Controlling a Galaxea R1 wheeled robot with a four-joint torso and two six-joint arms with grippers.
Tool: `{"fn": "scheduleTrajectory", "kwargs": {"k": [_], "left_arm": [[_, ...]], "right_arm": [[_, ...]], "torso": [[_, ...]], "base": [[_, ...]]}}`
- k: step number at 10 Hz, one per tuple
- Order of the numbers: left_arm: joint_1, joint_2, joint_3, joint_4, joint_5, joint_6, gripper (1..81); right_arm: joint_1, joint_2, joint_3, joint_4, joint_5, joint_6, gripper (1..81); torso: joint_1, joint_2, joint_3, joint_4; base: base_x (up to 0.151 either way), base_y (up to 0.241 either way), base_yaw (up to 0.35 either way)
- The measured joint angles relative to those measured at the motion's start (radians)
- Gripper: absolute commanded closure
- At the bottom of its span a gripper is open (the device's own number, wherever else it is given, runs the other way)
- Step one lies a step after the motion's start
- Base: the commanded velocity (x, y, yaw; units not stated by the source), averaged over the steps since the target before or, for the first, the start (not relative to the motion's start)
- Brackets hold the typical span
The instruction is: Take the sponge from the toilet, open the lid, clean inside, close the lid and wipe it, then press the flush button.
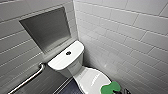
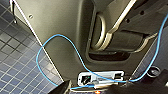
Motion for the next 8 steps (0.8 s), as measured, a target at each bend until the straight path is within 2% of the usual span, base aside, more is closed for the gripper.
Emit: {"fn": "scheduleTrajectory", "kwargs": {"k": [2, 8], "left_arm": [[-0.002, 0.0, 0.0, 0.0, 0.0, 0.0, 1.0], [-0.005, 0.006, -0.01, 0.0, 0.0, 0.0, 1.0]], "right_arm": [[0.003, 0.019, -0.005, -0.001, -0.003, 0.002, 1.0], [0.048, 0.02, 0.001, 0.0, -0.003, 0.003, 1.0]], "torso": [[0.001, 0.0, -0.023, 0.0], [0.001, 0.001, -0.024, 0.0]], "base": [[0.0, 0.0, 0.0], [0.0, 0.0, 0.0]]}}
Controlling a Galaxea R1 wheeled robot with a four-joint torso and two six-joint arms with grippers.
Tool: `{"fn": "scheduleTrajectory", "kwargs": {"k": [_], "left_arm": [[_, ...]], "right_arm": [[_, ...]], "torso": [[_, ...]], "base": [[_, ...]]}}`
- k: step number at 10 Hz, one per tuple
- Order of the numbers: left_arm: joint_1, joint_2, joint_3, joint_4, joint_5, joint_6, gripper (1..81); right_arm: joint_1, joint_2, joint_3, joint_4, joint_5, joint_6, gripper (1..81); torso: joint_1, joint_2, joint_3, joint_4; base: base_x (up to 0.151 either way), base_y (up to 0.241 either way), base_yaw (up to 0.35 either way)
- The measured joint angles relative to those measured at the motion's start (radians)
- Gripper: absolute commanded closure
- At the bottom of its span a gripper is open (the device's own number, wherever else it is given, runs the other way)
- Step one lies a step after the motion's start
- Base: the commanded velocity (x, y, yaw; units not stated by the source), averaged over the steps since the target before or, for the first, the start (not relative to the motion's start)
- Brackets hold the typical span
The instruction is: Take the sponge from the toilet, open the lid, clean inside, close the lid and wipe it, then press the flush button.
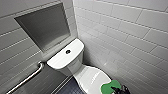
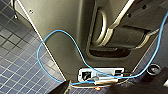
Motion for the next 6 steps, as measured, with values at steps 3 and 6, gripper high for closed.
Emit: {"fn": "scheduleTrajectory", "kwargs": {"k": [3, 6], "left_arm": [[0.0, 0.0, 0.0, 0.0, 0.0, -0.001, 1.0], [0.0, 0.0, -0.001, 0.0, 0.001, -0.003, 1.0]], "right_arm": [[0.001, 0.035, -0.039, 0.0, 0.0, 0.001, 1.0], [0.011, 0.066, -0.075, 0.0, 0.003, 0.003, 1.0]], "torso": [[0.0, 0.0, -0.002, 0.0], [0.0, 0.0, -0.06, 0.0]], "base": [[0.0, 0.0, 0.0], [0.0, 0.0, 0.0]]}}
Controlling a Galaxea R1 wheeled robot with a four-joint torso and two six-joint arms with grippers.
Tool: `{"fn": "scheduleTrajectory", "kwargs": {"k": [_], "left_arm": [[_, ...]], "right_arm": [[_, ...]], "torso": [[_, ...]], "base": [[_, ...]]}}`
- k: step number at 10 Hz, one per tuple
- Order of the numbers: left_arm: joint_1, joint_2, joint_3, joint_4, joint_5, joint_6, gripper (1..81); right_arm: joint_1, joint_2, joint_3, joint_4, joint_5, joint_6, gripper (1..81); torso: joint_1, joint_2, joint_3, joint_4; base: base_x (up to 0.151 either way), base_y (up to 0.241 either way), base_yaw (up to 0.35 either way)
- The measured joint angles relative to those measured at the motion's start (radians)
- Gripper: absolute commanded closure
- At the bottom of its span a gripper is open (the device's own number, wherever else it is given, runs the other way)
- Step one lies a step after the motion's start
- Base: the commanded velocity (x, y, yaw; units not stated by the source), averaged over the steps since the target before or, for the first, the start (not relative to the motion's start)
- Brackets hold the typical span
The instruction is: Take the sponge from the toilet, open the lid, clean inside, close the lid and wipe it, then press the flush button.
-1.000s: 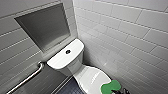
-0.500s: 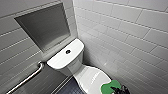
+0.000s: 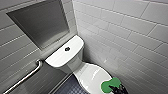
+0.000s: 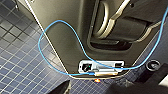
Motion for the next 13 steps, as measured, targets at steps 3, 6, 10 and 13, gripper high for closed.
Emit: {"fn": "scheduleTrajectory", "kwargs": {"k": [3, 6, 10, 13], "left_arm": [[-0.003, 0.0, 0.0, 0.0, 0.0, 0.0, 1.0], [-0.005, 0.001, 0.0, 0.0, 0.0, -0.003, 1.0], [-0.005, 0.0, 0.0, 0.0, 0.035, -0.004, 1.0], [-0.005, -0.001, 0.0, 0.0, 0.04, -0.004, 1.0]], "right_arm": [[0.027, 0.002, -0.018, -0.012, 0.01, 0.003, 1.0], [0.064, -0.024, -0.028, -0.055, -0.005, 0.002, 1.0], [0.061, 0.035, -0.138, -0.11, 0.039, 0.002, 1.0], [0.067, 0.13, -0.3, -0.153, 0.129, -0.004, 1.0]], "torso": [[0.0, 0.0, -0.02, 0.0], [0.0, 0.0, -0.021, 0.0], [0.0, 0.0, -0.021, 0.0], [0.0, 0.0, -0.02, -0.001]], "base": [[0.0, 0.0, 0.0], [0.0, 0.0, 0.0], [0.0, 0.0, 0.0], [0.0, 0.0, 0.0]]}}
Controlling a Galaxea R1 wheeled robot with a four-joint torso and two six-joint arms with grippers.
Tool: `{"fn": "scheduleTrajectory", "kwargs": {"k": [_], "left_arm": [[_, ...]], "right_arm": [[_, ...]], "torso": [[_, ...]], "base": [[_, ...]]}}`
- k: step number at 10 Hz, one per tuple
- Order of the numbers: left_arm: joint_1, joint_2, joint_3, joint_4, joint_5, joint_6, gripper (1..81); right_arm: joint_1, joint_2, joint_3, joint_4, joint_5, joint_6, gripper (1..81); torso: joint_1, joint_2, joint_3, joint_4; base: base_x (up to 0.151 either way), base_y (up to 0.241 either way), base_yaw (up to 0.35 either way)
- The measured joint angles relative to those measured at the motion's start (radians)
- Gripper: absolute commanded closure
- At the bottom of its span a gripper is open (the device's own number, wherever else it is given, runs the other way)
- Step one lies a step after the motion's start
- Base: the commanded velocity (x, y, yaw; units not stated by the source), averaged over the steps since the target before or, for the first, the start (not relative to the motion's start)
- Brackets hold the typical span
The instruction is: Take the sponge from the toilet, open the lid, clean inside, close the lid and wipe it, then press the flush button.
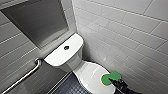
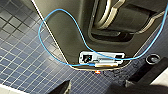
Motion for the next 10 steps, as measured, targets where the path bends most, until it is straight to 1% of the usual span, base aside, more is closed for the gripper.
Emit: {"fn": "scheduleTrajectory", "kwargs": {"k": [2, 4, 7, 8, 10], "left_arm": [[0.0, 0.0, 0.0, 0.0, 0.003, 0.0, 1.0], [0.0, 0.001, 0.0, 0.0, 0.013, -0.001, 1.0], [0.0, 0.001, 0.0, 0.0, 0.014, -0.003, 1.0], [0.001, 0.001, 0.0, 0.0, 0.013, -0.003, 1.0], [0.002, 0.001, 0.002, 0.0, 0.018, -0.003, 1.0]], "right_arm": [[0.001, 0.041, -0.073, -0.02, 0.034, -0.001, 1.0], [-0.004, 0.057, -0.1, -0.024, 0.056, -0.001, 1.0], [-0.006, 0.063, -0.11, -0.024, 0.061, -0.001, 1.0], [-0.008, 0.072, -0.123, -0.008, 0.016, 0.012, 81.1], [-0.009, 0.08, -0.139, 0.002, 0.011, 0.01, 81.1]], "torso": [[0.0, 0.0, 0.0, 0.0], [0.0, -0.001, 0.0, 0.0], [0.0, -0.001, 0.0, 0.0], [0.0, -0.001, 0.0, 0.0], [0.0, 0.0, 0.0, 0.0]], "base": [[0.0, 0.0, 0.0], [0.0, 0.0, 0.0], [0.0, 0.0, 0.0], [0.0, 0.0, 0.0], [0.0, 0.0, 0.0]]}}
